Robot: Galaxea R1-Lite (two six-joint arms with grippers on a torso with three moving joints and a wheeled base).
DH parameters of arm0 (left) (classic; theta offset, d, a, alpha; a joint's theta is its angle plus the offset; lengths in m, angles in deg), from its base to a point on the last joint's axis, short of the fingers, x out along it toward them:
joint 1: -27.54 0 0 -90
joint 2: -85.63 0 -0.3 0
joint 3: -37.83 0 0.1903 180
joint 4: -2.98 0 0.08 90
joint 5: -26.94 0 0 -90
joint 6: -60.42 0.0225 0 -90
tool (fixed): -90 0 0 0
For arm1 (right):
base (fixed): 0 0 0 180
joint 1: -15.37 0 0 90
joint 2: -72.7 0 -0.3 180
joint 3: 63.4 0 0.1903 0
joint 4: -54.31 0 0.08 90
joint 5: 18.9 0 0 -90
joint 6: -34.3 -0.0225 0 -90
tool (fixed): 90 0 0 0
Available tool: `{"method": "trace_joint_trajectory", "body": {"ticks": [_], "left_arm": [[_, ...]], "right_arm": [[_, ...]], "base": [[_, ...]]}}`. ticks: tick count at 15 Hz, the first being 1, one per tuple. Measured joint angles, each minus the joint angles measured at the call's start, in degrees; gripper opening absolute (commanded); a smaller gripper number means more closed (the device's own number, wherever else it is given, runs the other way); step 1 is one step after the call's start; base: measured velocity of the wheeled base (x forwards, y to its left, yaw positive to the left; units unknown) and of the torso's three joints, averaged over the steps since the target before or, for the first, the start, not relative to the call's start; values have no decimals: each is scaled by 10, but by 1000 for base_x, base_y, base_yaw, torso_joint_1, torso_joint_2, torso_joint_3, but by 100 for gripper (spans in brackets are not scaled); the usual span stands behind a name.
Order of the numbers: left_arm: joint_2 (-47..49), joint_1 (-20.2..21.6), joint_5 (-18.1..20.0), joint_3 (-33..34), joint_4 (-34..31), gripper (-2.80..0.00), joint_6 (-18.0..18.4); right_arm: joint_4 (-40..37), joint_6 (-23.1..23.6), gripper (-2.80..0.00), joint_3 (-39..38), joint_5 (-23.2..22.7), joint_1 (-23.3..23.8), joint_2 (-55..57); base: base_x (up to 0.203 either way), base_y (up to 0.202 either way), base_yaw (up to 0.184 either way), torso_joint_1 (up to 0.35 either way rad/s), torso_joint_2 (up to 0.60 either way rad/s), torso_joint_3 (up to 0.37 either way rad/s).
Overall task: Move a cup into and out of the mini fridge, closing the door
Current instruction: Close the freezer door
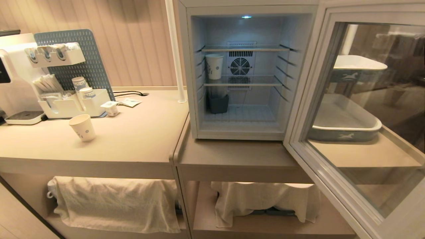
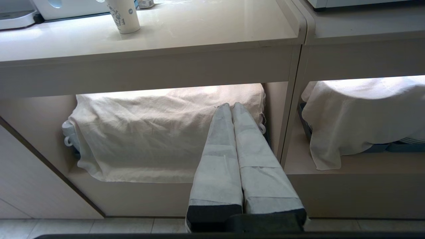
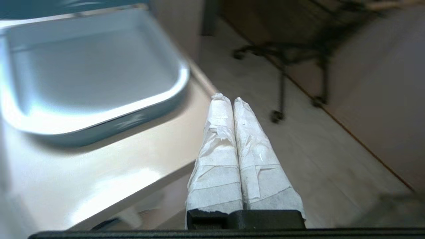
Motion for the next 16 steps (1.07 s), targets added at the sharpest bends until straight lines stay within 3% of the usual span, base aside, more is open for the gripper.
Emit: {"method": "trace_joint_trajectory", "body": {"ticks": [6, 16], "left_arm": [[0, 0, 0, 0, 0, -280, 0], [0, 0, 0, 0, 0, -280, 0]], "right_arm": [[-1, -19, -280, -7, -71, -102, -10], [0, -150, -280, 6, -157, -326, -31]], "base": [[0, 0, 0, 0, 0, 0], [0, 0, 0, 0, 0, 0]]}}
